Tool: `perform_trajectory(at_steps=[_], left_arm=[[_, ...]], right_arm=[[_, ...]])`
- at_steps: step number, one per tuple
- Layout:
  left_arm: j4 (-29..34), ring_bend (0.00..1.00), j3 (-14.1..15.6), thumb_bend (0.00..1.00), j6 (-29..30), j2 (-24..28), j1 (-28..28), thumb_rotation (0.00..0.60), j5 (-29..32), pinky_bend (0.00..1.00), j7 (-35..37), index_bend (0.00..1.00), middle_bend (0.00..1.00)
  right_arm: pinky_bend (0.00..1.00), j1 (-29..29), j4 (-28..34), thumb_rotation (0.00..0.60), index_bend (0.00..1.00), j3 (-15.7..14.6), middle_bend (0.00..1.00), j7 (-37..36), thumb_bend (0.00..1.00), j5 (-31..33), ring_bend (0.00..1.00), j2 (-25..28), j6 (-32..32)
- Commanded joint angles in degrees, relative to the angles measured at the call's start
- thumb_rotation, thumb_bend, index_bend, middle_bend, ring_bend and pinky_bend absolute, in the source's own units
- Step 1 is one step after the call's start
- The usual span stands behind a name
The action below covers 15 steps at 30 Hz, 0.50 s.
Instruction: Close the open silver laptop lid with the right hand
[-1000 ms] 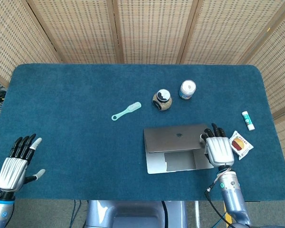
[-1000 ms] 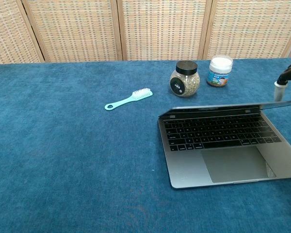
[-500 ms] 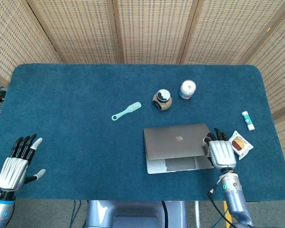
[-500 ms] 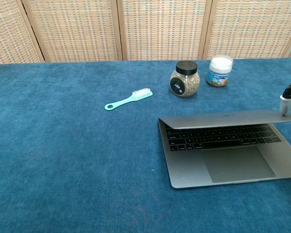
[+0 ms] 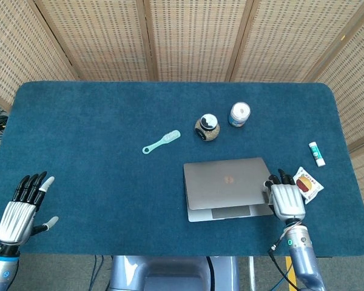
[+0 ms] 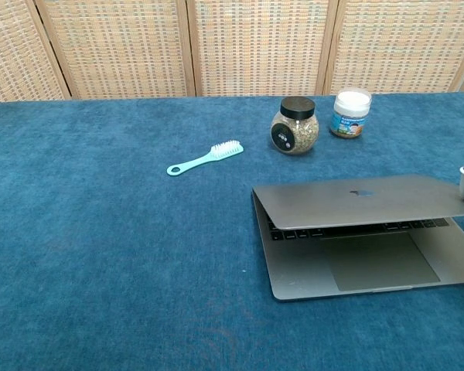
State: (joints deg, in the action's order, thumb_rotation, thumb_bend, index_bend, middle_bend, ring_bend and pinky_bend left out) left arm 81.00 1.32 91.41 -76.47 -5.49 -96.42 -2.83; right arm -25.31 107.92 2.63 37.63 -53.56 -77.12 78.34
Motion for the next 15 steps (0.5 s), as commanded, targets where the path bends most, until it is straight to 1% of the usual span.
perform_trajectory(at_steps=[1, 15], left_arm=[[0.01, 0.0, -0.04, 0.01, -0.1, -0.01, -0.03, 0.6, 0.09, 0.0, 0.04, 0.0, 0.0], [0.06, 0.0, 0.02, 0.01, 0.06, 0.0, 0.05, 0.6, -0.06, 0.0, -0.12, 0.0, 0.0]], right_arm=[[0.14, 0.19, -0.28, 0.6, 0.42, -0.12, 0.26, -0.16, 1.0, 0.08, 0.07, -0.11, -0.43], [0.14, 1.75, -5.82, 0.6, 0.42, -1.52, 0.26, -3.45, 1.0, -0.11, 0.07, -3.38, -4.23]])
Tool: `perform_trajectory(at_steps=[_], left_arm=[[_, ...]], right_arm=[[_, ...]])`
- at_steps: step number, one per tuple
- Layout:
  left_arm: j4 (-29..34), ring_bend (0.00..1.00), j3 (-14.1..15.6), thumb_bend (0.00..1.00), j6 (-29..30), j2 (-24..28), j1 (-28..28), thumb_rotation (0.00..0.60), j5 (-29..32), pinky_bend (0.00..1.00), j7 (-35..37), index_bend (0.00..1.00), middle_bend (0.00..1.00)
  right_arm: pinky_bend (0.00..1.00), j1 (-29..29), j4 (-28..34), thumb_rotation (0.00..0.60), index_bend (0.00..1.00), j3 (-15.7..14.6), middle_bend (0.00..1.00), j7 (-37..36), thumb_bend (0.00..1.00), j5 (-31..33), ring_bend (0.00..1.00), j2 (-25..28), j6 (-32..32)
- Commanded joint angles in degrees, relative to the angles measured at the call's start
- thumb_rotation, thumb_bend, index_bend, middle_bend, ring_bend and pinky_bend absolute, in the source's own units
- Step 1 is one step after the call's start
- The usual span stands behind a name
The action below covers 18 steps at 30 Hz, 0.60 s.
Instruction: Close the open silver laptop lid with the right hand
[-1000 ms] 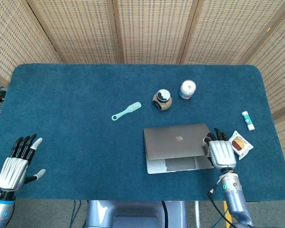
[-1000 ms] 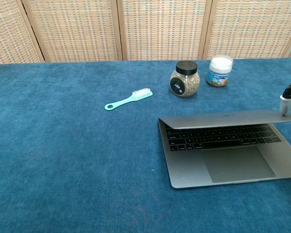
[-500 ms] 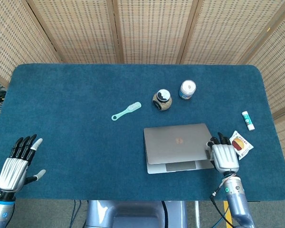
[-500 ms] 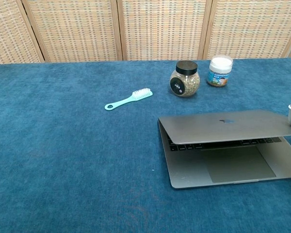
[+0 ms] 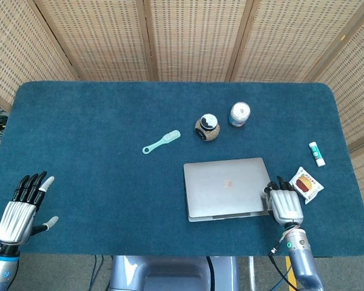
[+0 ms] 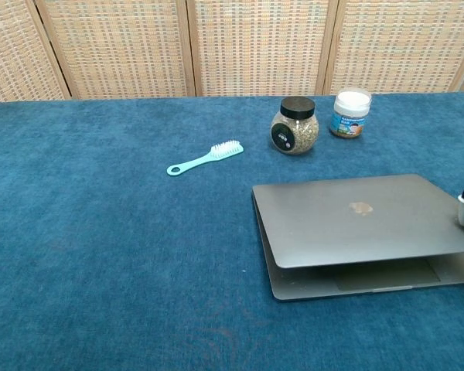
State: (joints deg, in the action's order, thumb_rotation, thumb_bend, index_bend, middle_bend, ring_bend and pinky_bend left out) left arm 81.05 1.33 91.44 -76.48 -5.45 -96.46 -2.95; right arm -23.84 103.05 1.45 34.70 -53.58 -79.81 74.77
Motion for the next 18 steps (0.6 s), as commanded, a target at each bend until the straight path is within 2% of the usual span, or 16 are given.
perform_trajectory(at_steps=[1, 18], left_arm=[[0.02, 0.0, 0.01, 0.01, 0.07, 0.02, 0.03, 0.6, -0.03, 0.0, 0.0, 0.0, 0.0], [0.12, 0.0, -0.08, 0.01, 0.34, 0.13, 0.14, 0.6, -0.07, 0.0, 0.05, 0.0, 0.0]], right_arm=[[0.14, 0.37, -1.31, 0.6, 0.42, -0.39, 0.26, -0.76, 1.0, -0.07, 0.07, -0.96, -0.89], [0.14, 1.72, -6.88, 0.6, 0.42, -1.22, 0.26, -3.66, 1.0, -1.5, 0.07, -5.83, -4.31]])
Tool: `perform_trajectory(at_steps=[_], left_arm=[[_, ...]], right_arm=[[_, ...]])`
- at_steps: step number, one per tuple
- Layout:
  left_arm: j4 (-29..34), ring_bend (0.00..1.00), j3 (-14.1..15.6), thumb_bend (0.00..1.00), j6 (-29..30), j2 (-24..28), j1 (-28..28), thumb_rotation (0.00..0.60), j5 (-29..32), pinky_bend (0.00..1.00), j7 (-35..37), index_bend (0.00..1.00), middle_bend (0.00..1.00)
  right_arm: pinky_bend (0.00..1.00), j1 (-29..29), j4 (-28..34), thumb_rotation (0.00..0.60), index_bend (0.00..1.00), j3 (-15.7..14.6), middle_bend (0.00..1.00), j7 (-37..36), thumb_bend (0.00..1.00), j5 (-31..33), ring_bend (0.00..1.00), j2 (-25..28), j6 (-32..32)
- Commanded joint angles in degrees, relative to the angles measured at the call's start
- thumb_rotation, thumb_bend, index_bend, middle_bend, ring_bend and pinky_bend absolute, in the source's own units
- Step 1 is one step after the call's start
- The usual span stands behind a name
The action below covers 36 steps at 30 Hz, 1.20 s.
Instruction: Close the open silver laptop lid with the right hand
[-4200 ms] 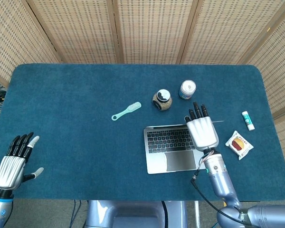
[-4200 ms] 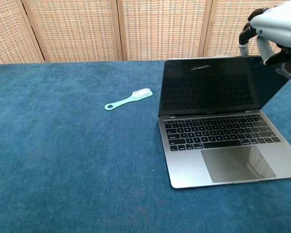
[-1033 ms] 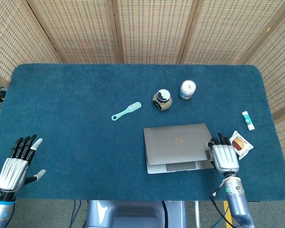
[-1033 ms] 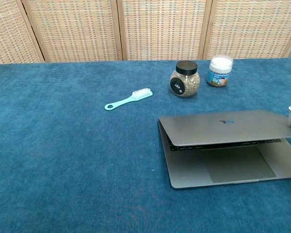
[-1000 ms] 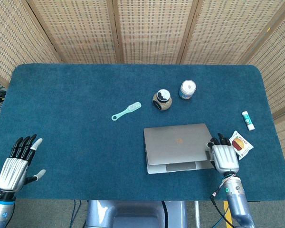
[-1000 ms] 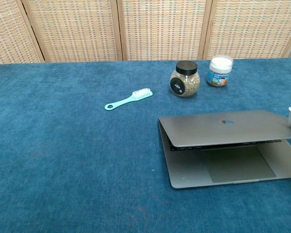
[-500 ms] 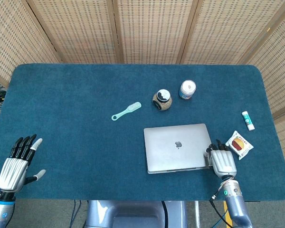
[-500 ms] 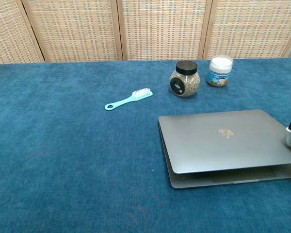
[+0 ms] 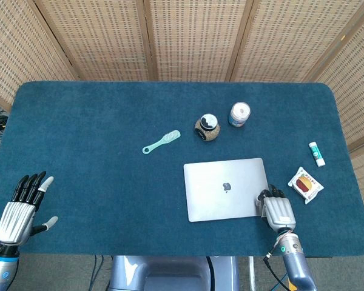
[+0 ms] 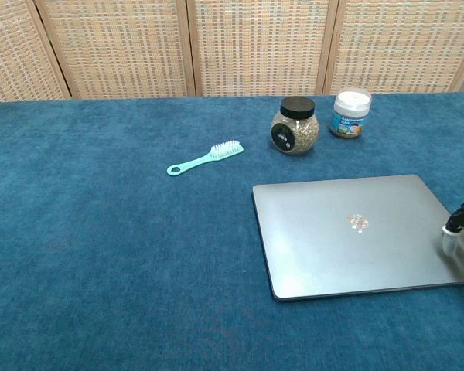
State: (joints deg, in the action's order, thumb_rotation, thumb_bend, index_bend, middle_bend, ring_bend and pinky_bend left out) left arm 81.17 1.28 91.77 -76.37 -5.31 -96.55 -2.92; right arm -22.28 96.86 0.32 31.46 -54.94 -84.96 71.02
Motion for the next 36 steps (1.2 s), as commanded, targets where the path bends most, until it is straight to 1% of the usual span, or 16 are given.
perform_trajectory(at_steps=[1, 10, 16, 20, 24, 26, 32, 35, 36], left_arm=[[-0.02, 0.0, -0.05, 0.01, 0.01, 0.02, 0.0, 0.6, 0.05, 0.0, 0.05, 0.0, 0.0], [-0.03, 0.0, -0.1, 0.01, 0.11, 0.04, 0.03, 0.6, 0.06, 0.0, 0.13, 0.0, 0.0], [-0.05, 0.0, -0.21, 0.01, 0.3, 0.08, 0.09, 0.6, 0.1, 0.0, 0.27, 0.0, 0.0], [-0.1, 0.0, -0.3, 0.01, 0.23, 0.04, 0.09, 0.6, 0.28, 0.0, 0.22, 0.0, 0.0], [-0.01, 0.0, -0.46, 0.01, 0.46, 0.11, 0.19, 0.6, 0.41, 0.0, 0.26, 0.0, 0.0], [0.03, 0.0, -0.54, 0.01, 0.63, 0.17, 0.26, 0.6, 0.48, 0.0, 0.36, 0.0, 0.0], [0.09, 0.0, -0.72, 0.01, 1.14, 0.28, 0.45, 0.6, 0.54, 0.0, 0.55, 0.0, 0.0], [0.05, 0.0, -0.89, 0.01, 1.37, 0.28, 0.53, 0.6, 0.66, 0.0, 0.63, 0.0, 0.0], [0.08, 0.0, -0.95, 0.01, 1.41, 0.29, 0.56, 0.6, 0.74, 0.0, 0.71, 0.0, 0.0]], right_arm=[[0.14, 0.22, -0.99, 0.6, 0.42, -0.08, 0.26, -0.62, 1.0, -0.25, 0.07, -0.97, -0.7], [0.14, 0.51, -1.91, 0.6, 0.42, -0.04, 0.26, -0.88, 1.0, -1.19, 0.07, -2.24, -1.19], [0.14, 0.92, -1.13, 0.6, 0.42, 0.61, 0.25, -1.11, 1.0, -2.57, 0.07, -1.45, -0.14], [0.14, 1.51, 0.62, 0.6, 0.42, 0.49, 0.22, 0.62, 1.0, -7.12, 0.07, 0.15, 3.85], [0.11, 2.58, 2.82, 0.6, 0.42, 0.53, 0.16, 1.42, 1.0, -12.51, 0.01, 2.05, 8.73], [0.09, 3.41, 3.65, 0.6, 0.42, 0.49, 0.13, 0.9, 0.99, -15.72, 0.0, 3.22, 11.43], [0.03, 6.36, 2.34, 0.6, 0.33, 0.58, 0.05, -3.55, 0.81, -23.07, 0.0, 5.58, 17.66], [0.01, 7.52, 0.37, 0.6, 0.29, 0.13, 0.02, -5.0, 0.66, -25.65, 0.0, 6.02, 19.32], [0.0, 7.93, -0.42, 0.6, 0.26, -0.02, 0.01, -5.41, 0.58, -26.52, 0.0, 6.1, 19.96]])
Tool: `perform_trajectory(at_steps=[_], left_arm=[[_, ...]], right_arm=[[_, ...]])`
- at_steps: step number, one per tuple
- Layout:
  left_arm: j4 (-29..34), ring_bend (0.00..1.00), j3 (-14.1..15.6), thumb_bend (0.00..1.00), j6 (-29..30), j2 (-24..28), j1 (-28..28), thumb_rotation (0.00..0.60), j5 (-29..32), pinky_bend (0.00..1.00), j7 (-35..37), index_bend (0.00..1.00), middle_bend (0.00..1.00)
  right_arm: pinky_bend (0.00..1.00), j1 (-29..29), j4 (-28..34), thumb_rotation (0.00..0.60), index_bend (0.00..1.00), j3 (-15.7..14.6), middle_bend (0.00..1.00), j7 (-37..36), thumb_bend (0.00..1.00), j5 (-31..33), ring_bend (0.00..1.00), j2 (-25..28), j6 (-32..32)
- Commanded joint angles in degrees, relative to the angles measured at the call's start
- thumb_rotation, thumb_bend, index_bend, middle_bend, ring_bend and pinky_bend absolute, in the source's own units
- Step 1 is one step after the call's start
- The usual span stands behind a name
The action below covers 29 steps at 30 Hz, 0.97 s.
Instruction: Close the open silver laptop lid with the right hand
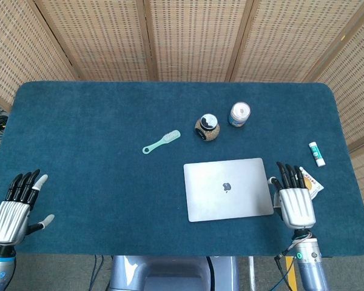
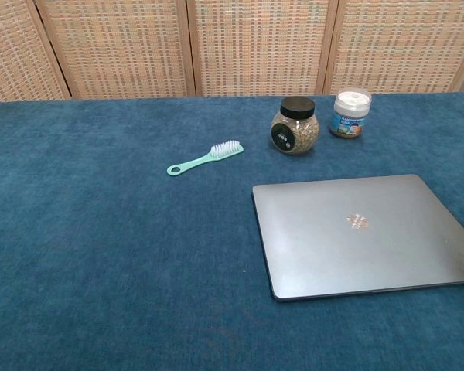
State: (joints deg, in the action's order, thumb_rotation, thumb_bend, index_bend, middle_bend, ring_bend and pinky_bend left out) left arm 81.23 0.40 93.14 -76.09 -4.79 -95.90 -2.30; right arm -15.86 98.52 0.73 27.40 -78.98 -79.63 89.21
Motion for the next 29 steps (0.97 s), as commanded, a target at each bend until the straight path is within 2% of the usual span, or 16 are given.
perform_trajectory(at_steps=[1, 4, 7, 8, 13, 20, 29], left_arm=[[0.01, 0.0, -0.13, 0.01, 0.11, 0.01, 0.06, 0.6, 0.15, 0.0, 0.19, 0.0, 0.0], [-0.12, 0.0, -0.37, 0.01, 0.28, -0.05, 0.12, 0.6, 0.4, 0.0, 0.36, 0.0, 0.0], [-0.3, 0.0, -0.52, 0.01, 0.24, -0.18, 0.13, 0.6, 0.66, 0.0, 0.44, 0.0, 0.0], [-0.34, 0.0, -0.62, 0.01, 0.16, -0.27, 0.13, 0.6, 0.86, 0.0, 0.45, 0.0, 0.0], [-0.39, 0.0, -0.9, 0.01, -0.1, -0.56, 0.18, 0.6, 1.54, 0.0, 0.14, 0.0, 0.0], [-0.97, 0.0, -1.36, 0.01, -0.49, -0.91, 0.06, 0.6, 2.29, 0.0, -0.17, 0.0, 0.0], [-1.35, 0.0, -1.51, 0.01, -0.5, -1.06, 0.12, 0.6, 2.63, 0.0, -0.23, 0.0, 0.0]], right_arm=[[0.0, 1.94, -2.93, 0.6, 0.24, -0.52, 0.01, -1.81, 0.52, -3.27, 0.0, 0.8, 2.46], [0.0, 3.32, -5.64, 0.6, 0.16, -0.55, 0.0, -3.94, 0.28, -5.4, 0.0, 0.54, 4.71], [0.0, 4.68, -8.49, 0.6, 0.09, -0.69, 0.0, -7.27, 0.07, -6.95, 0.0, -0.02, 6.36], [0.0, 5.21, -9.55, 0.6, 0.08, -0.89, 0.0, -8.49, 0.04, -7.41, 0.0, -0.05, 6.65], [0.0, 6.53, -13.19, 0.6, 0.02, -2.02, 0.0, -11.85, 0.0, -9.11, 0.0, 0.27, 6.85], [0.0, 8.15, -19.13, 0.6, 0.02, -3.42, 0.0, -15.66, 0.0, -11.62, 0.0, 0.22, 6.65], [0.0, 8.52, -17.97, 0.6, 0.0, -3.02, 0.0, -15.95, 0.0, -10.94, 0.0, 2.3, 3.77]])
